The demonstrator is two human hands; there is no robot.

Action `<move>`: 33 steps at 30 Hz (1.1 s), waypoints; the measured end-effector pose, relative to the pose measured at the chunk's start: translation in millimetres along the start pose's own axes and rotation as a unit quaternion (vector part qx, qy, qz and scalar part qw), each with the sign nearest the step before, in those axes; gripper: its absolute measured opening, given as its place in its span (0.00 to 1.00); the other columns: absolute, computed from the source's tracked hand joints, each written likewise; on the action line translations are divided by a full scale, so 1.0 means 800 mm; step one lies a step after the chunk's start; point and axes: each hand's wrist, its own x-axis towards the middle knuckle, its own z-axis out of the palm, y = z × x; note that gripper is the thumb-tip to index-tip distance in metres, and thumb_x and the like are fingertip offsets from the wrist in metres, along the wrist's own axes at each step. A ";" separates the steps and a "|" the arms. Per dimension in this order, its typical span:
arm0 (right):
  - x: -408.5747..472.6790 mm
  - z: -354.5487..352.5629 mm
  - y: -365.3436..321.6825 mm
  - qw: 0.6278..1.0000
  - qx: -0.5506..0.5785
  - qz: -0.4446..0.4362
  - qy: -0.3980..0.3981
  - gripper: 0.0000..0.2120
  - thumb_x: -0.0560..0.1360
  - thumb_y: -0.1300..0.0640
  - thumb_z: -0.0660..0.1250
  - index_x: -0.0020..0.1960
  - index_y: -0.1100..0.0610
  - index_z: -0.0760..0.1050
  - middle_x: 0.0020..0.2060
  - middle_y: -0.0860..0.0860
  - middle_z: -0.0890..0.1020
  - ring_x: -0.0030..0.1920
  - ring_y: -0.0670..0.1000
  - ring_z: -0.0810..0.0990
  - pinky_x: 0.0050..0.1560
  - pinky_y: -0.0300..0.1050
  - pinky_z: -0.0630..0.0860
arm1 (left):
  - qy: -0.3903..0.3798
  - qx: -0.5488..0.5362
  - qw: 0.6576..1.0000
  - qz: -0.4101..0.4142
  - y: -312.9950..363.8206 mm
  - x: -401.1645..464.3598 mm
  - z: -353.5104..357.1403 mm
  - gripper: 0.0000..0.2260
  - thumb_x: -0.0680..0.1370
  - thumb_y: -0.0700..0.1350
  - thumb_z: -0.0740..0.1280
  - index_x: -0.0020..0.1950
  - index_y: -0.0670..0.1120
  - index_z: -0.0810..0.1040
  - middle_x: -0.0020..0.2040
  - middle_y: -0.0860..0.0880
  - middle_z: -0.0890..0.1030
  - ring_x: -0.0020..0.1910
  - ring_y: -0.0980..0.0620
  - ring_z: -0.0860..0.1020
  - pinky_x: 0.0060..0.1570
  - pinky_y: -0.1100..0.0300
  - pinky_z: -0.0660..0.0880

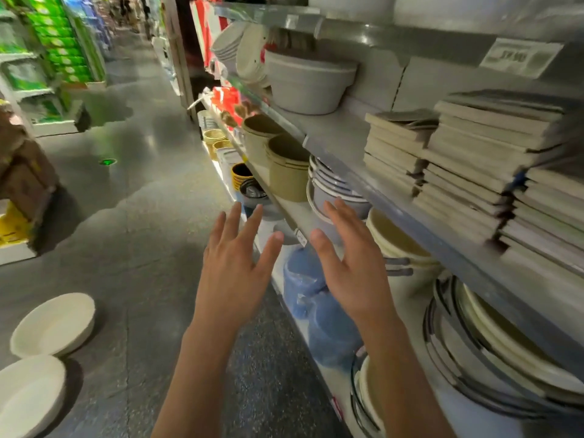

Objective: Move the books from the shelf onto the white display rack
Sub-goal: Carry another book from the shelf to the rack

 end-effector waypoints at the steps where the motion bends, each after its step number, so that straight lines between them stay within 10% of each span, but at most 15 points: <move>1: 0.017 0.011 -0.004 1.000 -0.002 0.006 0.008 0.29 0.80 0.36 0.54 0.77 0.48 0.64 0.78 0.44 0.62 0.78 0.44 0.56 0.77 0.47 0.56 | -0.004 -0.006 1.000 0.008 -0.007 0.023 -0.006 0.34 0.75 0.72 0.45 0.79 0.62 0.58 0.82 0.55 0.50 0.80 0.53 0.45 0.76 0.42 0.51; 33: 0.324 0.036 0.160 0.931 -0.142 0.140 0.305 0.34 0.76 0.35 0.53 0.75 0.53 0.67 0.76 0.49 0.66 0.76 0.48 0.62 0.75 0.46 0.60 | -0.205 -0.100 0.941 0.252 0.008 0.443 0.197 0.39 0.73 0.74 0.44 0.80 0.57 0.58 0.82 0.53 0.51 0.80 0.54 0.46 0.74 0.56 0.45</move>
